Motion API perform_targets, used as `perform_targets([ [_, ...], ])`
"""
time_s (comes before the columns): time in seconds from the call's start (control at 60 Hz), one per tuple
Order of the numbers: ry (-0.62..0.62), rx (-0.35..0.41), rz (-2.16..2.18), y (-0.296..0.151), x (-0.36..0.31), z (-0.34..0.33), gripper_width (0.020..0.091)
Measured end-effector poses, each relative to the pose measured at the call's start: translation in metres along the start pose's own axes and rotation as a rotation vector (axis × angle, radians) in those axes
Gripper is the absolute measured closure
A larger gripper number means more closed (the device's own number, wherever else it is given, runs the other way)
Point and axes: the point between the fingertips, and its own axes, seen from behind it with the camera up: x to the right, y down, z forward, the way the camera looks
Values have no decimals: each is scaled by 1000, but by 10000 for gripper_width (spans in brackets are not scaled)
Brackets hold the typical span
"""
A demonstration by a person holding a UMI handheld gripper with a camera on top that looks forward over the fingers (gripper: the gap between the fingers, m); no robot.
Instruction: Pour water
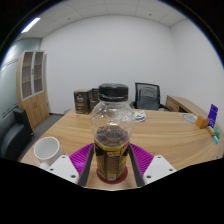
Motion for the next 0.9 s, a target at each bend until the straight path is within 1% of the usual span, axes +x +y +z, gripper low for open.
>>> perform_targets([
  [0.033, 12, -23, 2, 1, 2, -7, 284],
  [0.05, 21, -35, 5, 2, 2, -10, 227],
  [0.083, 39, -58, 10, 2, 5, -18, 264],
  [0.1, 47, -67, 11, 1, 6, -23, 265],
  [0.15, 67, -83, 13, -6, 6, -40, 238],
  [0.3, 131, -92, -34, -33, -5, -116, 241],
  [0.417, 151, -99, -51, -40, -28, -180, 244],
  [0.667, 190, -124, -55, -29, -66, -287, 247],
  [0.9, 224, -134, -14, -18, -80, -332, 246],
])
